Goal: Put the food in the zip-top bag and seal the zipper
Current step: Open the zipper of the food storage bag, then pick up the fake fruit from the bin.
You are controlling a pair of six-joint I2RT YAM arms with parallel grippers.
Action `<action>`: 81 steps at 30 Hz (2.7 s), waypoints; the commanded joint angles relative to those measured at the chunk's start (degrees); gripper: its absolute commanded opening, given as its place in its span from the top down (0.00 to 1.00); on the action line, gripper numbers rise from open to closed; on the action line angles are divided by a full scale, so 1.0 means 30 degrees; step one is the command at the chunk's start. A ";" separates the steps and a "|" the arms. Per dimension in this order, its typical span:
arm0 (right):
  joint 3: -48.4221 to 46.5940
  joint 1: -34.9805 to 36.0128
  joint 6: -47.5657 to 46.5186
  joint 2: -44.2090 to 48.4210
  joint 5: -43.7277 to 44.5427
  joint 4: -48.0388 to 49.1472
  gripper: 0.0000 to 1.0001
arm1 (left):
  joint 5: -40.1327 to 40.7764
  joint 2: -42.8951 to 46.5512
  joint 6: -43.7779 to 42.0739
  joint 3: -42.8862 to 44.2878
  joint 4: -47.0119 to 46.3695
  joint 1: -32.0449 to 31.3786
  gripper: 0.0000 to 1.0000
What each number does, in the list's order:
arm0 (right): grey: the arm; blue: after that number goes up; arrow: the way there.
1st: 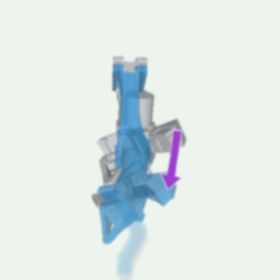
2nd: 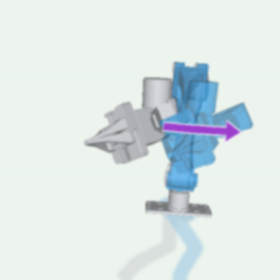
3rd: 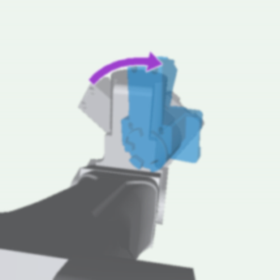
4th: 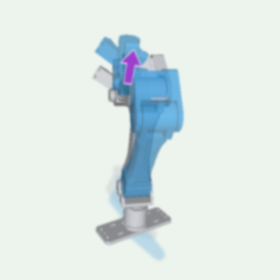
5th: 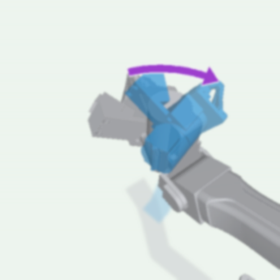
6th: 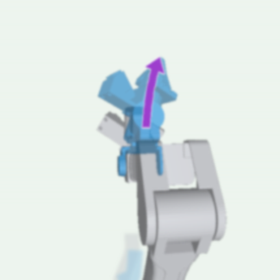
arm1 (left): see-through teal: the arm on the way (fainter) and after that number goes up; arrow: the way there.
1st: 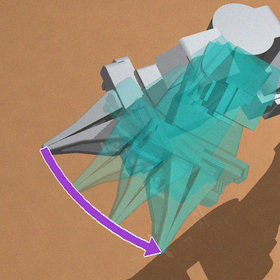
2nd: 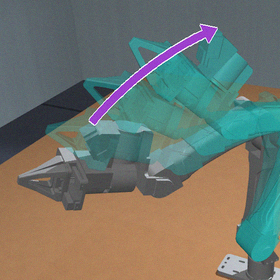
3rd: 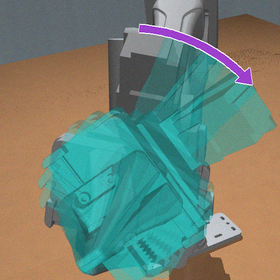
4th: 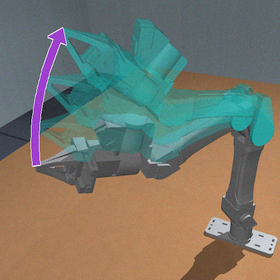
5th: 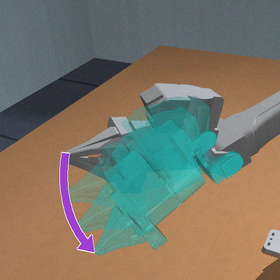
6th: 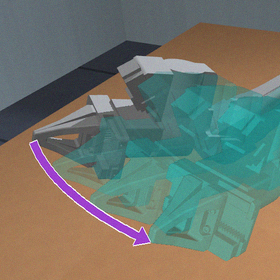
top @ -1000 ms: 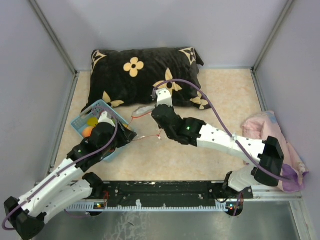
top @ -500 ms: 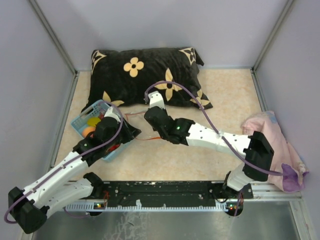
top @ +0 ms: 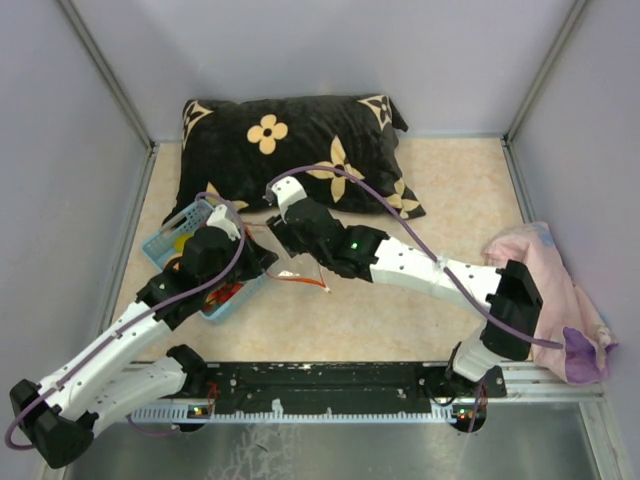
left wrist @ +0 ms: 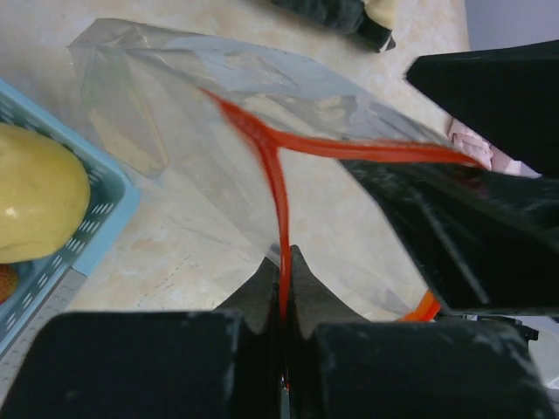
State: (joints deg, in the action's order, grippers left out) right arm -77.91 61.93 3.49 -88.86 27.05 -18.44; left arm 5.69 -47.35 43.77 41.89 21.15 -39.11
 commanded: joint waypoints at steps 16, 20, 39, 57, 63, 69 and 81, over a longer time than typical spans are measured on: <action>-0.0389 -0.1336 -0.2122 0.0237 0.4039 -0.1193 1.00 | 0.2692 0.0759 -0.0297 0.0986 0.5481 0.0059 1.00; 0.0007 -0.1741 -0.1654 0.0840 0.4226 -0.1629 1.00 | 0.4258 0.1047 -0.0334 0.1227 0.6398 0.0059 0.99; -0.2334 -0.1808 0.0136 -0.0708 0.5218 -0.4734 1.00 | 0.4204 0.3019 -0.1170 0.1386 0.3696 0.0059 0.35; -0.4437 -0.1855 0.0763 -0.3291 0.8317 -0.6505 1.00 | 0.3955 0.4349 -0.3312 0.2724 0.3867 0.0081 0.01; -0.5488 -0.2030 0.1456 -0.4336 0.9088 -0.7671 1.00 | 0.4282 0.4248 -0.3246 0.2620 0.3976 0.0081 0.01; -0.5481 -0.2038 0.1460 -0.3922 0.9763 -0.7686 1.00 | 0.5996 0.2884 -0.1506 0.2652 0.5619 0.0153 0.01; -0.3841 -0.2040 0.1065 -0.2569 0.8889 -0.6687 1.00 | 0.3901 -0.0088 -0.3426 0.2577 0.5172 0.5313 0.01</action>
State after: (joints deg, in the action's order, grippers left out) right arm -90.24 56.27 7.07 -100.82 52.88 -40.82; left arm 20.80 -45.43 37.19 48.47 38.81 -26.59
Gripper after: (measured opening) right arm 0.006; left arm 0.988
